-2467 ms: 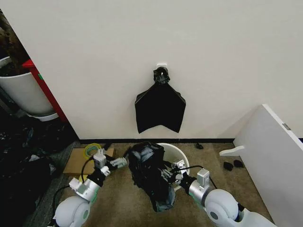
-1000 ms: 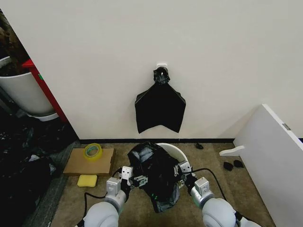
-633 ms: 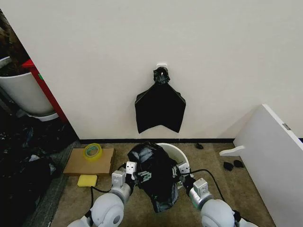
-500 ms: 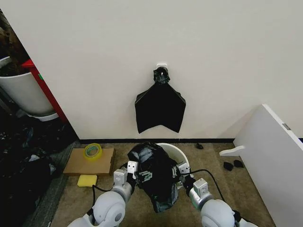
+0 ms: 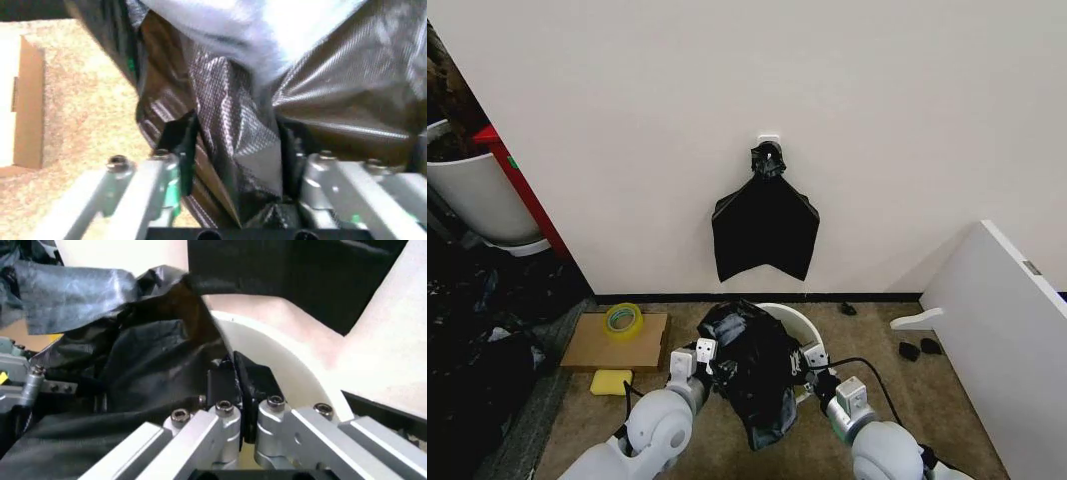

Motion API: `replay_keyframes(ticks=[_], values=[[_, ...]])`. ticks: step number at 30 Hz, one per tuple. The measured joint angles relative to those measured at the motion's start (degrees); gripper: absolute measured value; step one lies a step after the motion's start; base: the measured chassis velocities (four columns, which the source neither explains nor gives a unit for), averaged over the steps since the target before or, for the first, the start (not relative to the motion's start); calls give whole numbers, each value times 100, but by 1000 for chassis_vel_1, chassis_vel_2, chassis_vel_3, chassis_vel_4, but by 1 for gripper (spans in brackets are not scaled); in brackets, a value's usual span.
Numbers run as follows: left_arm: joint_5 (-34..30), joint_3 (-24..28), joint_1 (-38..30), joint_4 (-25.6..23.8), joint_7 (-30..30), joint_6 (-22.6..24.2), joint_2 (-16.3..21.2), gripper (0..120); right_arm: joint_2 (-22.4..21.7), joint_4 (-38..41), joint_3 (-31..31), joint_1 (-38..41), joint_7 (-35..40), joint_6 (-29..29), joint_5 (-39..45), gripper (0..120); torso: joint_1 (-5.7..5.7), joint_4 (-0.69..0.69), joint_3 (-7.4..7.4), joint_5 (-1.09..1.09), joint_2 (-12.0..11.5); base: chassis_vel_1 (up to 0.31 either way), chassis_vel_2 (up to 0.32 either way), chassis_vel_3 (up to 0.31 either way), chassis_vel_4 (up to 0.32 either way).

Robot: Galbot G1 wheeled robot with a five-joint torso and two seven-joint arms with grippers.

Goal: Place the garbage bag over the trash bin.

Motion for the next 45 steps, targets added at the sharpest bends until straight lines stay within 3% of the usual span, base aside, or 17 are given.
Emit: replay_keyframes(ticks=[3,5,7,16,19,26,30,33,40,45], values=[[-46,-162,55,-78,83,23,105,20,1,-8,2,-12,-11,115,6,0,0,-1,0,-1,0,0,0,0,0],[-45,-203,74,-92,133,33,129,17,1,-12,5,-10,-14,147,8,0,0,-1,0,0,0,0,0,0,0],[26,-428,210,-217,499,81,301,7,19,-22,57,28,-48,314,58,0,0,1,0,1,0,0,0,0,0],[624,-752,430,-604,1320,71,596,5,23,-19,248,58,-145,658,247,0,0,1,0,-1,0,0,0,0,0],[1201,-805,559,-784,2072,0,755,5,58,-18,433,103,-123,768,364,0,0,0,0,1,0,0,0,0,0],[1554,-925,701,-998,2985,-278,857,5,100,-157,943,108,76,821,739,0,0,0,0,0,0,0,0,0,0],[1225,-1309,699,-1074,3174,-416,792,5,33,-179,1092,-68,282,793,871,0,0,-1,-1,1,0,0,0,0,0],[597,-1838,628,-1071,3254,-492,689,5,-31,-43,1118,-315,446,644,922,0,0,0,0,1,0,0,0,0,0],[11,-2342,448,-899,3131,-742,595,5,-62,108,1000,-545,569,487,1121,0,0,0,0,0,0,0,0,0,0],[-367,-2615,356,-767,2994,-847,450,5,0,44,793,-793,-280,1060,1005,0,0,0,0,-1,0,0,0,0,0]])
